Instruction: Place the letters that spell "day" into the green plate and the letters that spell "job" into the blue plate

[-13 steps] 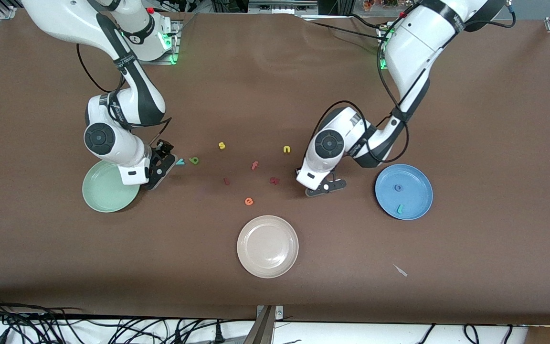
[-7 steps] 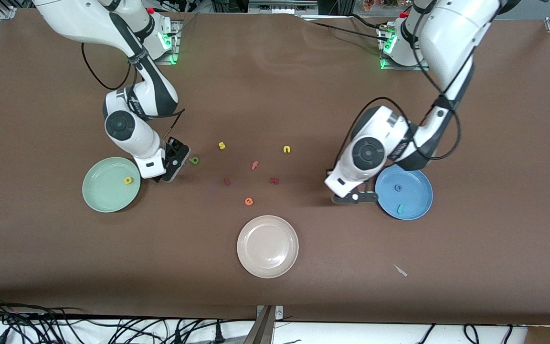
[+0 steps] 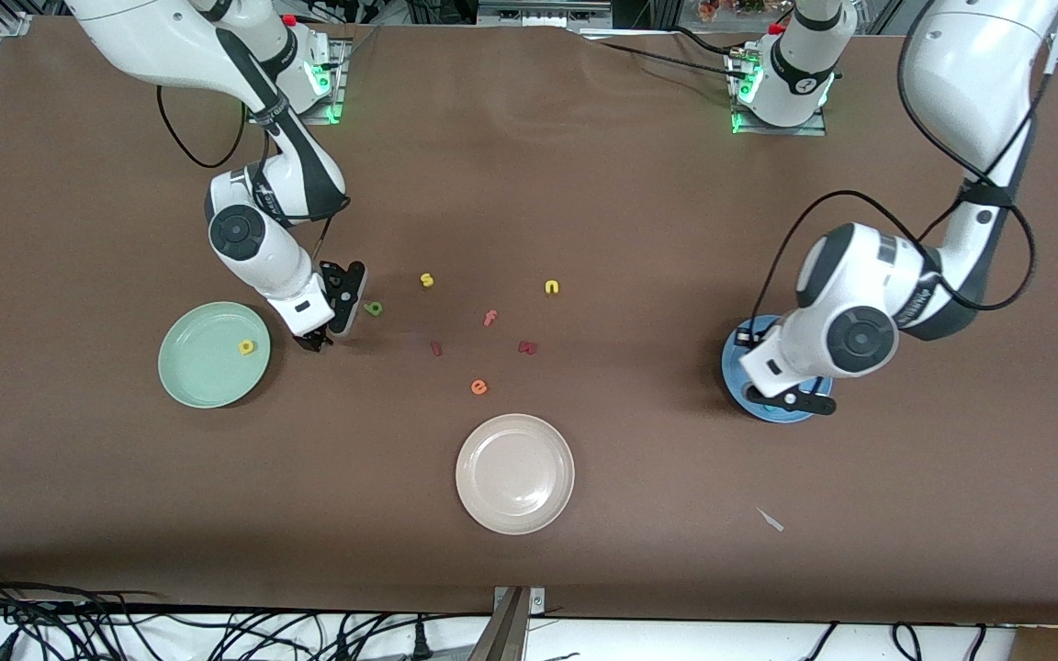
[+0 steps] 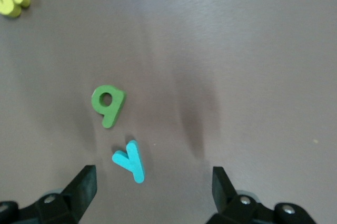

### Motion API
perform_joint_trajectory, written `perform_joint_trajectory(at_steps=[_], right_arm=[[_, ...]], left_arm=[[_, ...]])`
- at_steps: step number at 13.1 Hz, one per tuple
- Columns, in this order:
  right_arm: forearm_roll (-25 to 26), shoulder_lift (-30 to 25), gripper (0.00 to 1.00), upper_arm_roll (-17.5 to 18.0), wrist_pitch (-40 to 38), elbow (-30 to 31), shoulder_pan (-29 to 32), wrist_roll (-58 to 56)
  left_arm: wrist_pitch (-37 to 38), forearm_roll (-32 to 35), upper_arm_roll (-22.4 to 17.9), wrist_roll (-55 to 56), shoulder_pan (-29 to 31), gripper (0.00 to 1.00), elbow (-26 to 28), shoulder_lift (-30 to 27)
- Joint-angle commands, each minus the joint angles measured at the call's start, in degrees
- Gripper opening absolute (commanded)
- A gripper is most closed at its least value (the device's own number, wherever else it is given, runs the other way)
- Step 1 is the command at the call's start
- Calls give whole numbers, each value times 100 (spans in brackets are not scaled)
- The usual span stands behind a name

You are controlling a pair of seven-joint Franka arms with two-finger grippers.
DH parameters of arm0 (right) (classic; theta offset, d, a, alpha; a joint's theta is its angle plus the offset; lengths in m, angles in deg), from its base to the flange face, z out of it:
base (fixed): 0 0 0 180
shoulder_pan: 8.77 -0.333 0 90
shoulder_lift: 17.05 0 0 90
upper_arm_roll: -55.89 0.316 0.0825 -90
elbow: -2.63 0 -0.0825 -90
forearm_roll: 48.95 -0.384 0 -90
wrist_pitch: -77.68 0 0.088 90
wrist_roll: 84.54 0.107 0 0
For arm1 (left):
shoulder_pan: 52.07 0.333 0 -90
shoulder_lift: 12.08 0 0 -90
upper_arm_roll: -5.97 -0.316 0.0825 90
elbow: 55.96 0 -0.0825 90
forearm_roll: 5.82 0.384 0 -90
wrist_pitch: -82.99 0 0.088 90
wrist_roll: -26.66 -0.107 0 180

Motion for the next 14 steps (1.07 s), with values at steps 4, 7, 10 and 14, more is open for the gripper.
perform_joint_trajectory(at_steps=[4,7,10,14], right_arm=[[70,172,92,12,132,33,21,-511],[70,172,78,12,123,41,-22,-591],[78,163,63,12,123,50,-93,-565],[166,163,37,12,123,50,-163,-556]], left_arm=[[-691,13,52,-1398,873,7,562,184],[-993,40,52,-1373,831,99,518,336],[-896,40,69,-1382,822,100,431,152],[235,40,472,-1355,778,100,-367,-200]])
